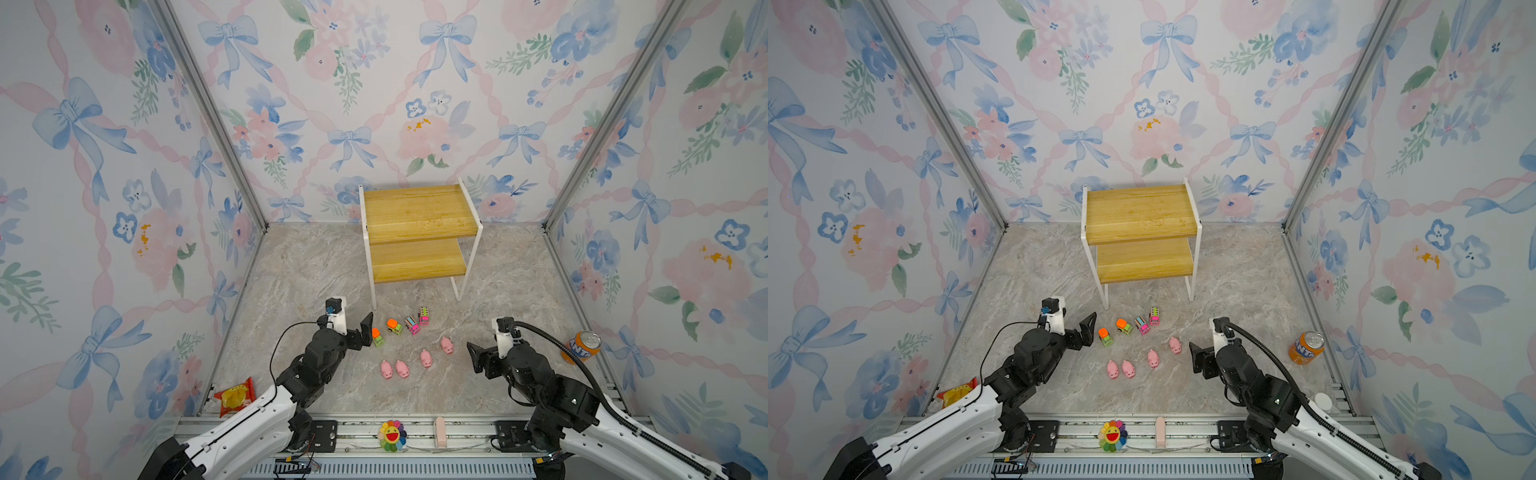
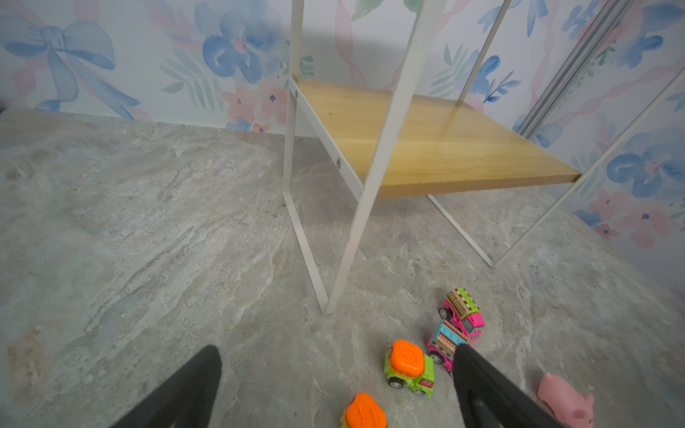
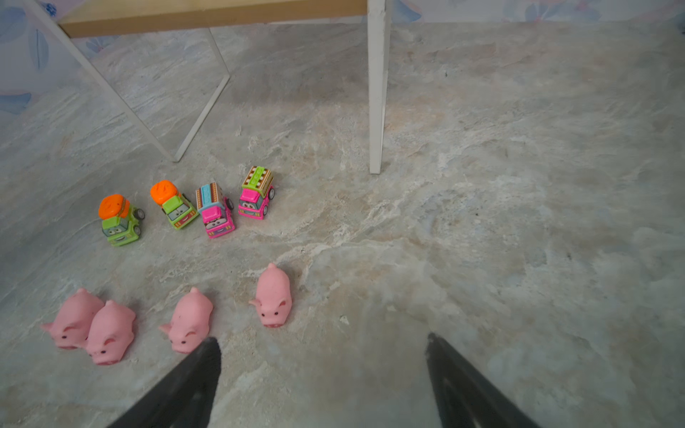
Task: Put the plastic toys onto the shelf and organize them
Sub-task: 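Lower both grippers from raised pose toward the toys on the table, then move the right gripper over the pink pig farthest from the robot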
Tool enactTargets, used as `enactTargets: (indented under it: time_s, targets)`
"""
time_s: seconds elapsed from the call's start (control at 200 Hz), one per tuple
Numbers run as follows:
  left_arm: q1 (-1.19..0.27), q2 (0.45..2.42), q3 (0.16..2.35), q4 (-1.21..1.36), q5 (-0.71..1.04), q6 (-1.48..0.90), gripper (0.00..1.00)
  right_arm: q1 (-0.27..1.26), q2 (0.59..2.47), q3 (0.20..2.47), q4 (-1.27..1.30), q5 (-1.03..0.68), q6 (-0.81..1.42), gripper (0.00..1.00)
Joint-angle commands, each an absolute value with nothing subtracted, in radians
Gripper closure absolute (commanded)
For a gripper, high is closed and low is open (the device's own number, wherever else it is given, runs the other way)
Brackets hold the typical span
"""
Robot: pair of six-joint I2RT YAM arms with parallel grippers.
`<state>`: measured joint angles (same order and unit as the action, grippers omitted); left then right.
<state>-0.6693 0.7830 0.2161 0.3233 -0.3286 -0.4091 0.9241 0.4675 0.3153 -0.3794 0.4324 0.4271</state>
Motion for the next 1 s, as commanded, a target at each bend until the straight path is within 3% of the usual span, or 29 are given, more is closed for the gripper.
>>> enactTargets:
  time_s: [0.0,0.345,0.53,0.805,0.995]
  targets:
    - [-0.689,0.824,0.188,0.261,-0.292,-0.500,0.02,0.979,0.490,0.292,-0.364,0.463,0.459,0.12]
    - [-0.706,0.711,0.081,0.320,-0.347,-0.498,0.02,0.990,0.792,0.336,-0.221,0.329,0.438,0.28]
    - [-0.706,0.703,0.051,0.349,-0.383,-0.529,0.02,1.001,0.922,0.323,-0.108,0.374,0.452,0.29]
    - [-0.706,0.870,0.059,0.440,-0.443,-0.526,0.02,0.999,0.971,0.274,0.007,0.377,0.442,0.29]
    - [-0.706,0.920,0.089,0.457,-0.445,-0.481,0.04,0.921,1.009,0.237,0.087,0.260,0.444,0.31]
